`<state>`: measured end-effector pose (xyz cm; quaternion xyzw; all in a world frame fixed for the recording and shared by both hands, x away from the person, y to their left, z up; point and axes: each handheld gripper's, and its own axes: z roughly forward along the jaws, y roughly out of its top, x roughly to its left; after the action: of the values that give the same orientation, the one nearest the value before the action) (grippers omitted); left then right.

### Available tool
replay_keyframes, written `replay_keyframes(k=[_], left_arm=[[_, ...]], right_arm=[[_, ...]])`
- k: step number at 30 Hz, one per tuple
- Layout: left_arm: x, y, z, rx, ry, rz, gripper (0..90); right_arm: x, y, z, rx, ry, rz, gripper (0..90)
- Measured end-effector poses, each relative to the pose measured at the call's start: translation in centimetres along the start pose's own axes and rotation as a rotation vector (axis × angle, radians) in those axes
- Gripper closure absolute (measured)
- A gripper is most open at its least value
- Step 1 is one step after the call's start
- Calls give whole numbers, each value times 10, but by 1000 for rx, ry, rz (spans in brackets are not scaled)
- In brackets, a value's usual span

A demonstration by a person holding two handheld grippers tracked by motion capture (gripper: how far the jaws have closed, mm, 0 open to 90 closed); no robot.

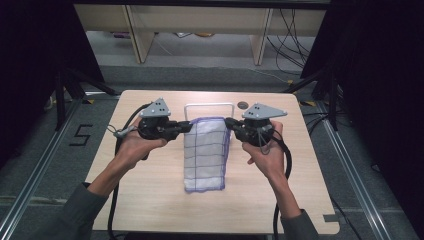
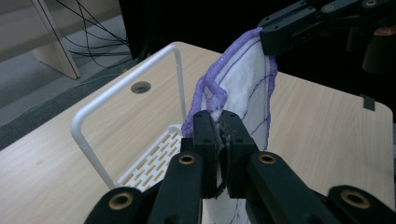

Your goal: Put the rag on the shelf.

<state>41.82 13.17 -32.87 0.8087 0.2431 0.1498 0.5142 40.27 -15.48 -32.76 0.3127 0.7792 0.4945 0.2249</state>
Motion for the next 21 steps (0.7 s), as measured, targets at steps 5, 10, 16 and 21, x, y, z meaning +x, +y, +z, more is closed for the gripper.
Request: replay_keyframes(k=[5, 10, 16, 21], left_arm=[[6, 14, -1, -17, 16, -4, 856], [14, 29, 0, -28, 44, -3, 856], [24, 48, 1, -43, 67, -10, 857], [29, 57, 4, -46, 79, -11, 856]], right_arm=[[-8, 17, -3, -13, -9, 1, 874], [-15, 32, -3, -28, -22, 4, 874], [-25, 48, 0, -46, -32, 4, 874], [-32, 57, 2, -55, -49, -2, 874]])
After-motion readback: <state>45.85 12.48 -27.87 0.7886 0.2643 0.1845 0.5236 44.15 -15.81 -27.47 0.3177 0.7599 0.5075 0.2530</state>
